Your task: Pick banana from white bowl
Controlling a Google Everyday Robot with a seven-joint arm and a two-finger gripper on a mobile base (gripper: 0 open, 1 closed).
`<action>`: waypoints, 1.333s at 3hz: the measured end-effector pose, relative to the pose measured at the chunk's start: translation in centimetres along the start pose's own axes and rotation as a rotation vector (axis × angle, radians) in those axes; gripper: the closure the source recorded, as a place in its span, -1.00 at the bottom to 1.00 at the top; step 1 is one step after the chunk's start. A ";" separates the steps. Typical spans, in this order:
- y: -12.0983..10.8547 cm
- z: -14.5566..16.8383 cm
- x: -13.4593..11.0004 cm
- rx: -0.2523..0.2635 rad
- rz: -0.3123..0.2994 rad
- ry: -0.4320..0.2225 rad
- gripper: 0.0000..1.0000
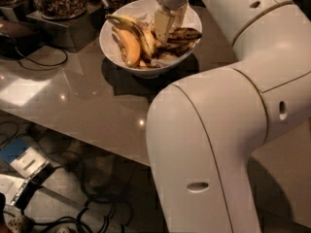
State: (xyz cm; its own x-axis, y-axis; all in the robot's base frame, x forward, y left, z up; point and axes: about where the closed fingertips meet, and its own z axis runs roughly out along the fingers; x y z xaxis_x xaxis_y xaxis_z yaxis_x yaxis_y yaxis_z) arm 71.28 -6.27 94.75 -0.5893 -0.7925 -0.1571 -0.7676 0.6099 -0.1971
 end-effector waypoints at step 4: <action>1.0 1.5 -0.2 0.027 -0.043 0.018 0.80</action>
Offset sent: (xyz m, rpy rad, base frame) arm -0.0357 -0.0002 -0.0227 -0.1056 0.1538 0.0324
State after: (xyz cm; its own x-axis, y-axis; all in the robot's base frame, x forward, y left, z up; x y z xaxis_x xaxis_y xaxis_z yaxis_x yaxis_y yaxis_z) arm 71.01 -5.53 93.10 -0.5601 -0.8180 -0.1309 -0.7856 0.5746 -0.2295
